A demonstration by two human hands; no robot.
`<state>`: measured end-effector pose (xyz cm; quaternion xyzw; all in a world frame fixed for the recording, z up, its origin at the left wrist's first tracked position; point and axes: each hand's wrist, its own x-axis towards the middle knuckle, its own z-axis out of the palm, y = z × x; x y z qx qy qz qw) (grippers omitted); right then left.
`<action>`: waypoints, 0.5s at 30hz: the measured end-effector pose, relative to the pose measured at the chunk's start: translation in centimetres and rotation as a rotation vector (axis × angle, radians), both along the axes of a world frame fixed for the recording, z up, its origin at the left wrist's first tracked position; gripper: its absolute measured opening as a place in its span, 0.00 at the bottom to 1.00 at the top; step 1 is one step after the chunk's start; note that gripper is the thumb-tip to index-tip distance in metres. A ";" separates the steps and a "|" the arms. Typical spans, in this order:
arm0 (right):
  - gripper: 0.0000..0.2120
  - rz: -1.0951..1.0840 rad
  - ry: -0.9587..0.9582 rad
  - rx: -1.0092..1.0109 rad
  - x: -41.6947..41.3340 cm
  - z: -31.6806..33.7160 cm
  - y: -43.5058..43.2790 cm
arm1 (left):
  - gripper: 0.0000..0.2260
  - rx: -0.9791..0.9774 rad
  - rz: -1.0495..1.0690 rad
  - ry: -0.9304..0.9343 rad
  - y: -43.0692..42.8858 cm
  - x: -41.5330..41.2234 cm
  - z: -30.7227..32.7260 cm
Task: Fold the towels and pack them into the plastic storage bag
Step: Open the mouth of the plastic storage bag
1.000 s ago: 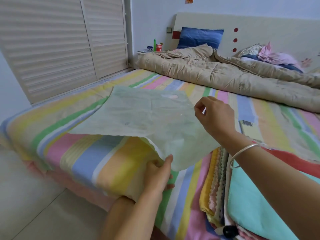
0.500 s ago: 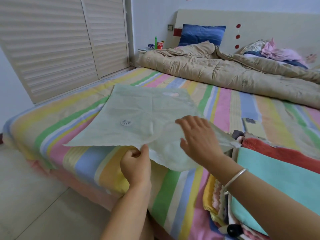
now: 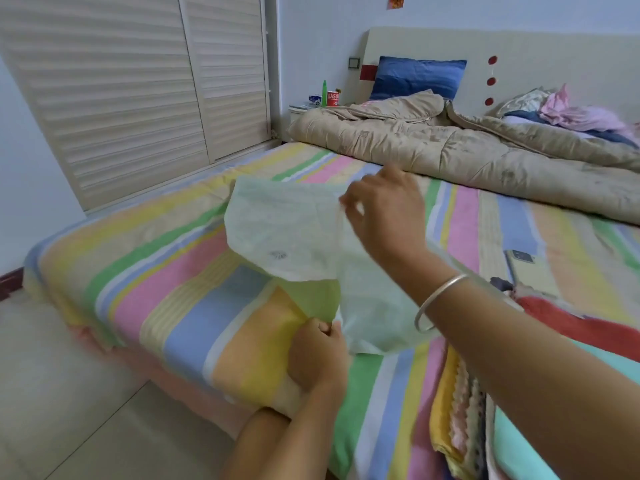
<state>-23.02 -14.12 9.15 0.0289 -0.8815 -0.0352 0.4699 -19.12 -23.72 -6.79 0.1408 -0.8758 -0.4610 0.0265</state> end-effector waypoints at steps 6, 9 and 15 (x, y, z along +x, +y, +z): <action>0.03 -0.006 0.132 -0.201 -0.5 3.1 1.4 | 0.09 0.067 -0.024 0.010 -0.8 -0.6 1.3; 0.06 -0.023 0.051 -0.199 0.0 -0.2 1.0 | 0.17 0.204 0.064 0.078 -1.1 -0.4 4.2; 0.06 -0.025 -0.004 -0.235 1.5 -3.6 1.0 | 0.13 0.500 0.357 0.275 -3.7 -2.4 8.1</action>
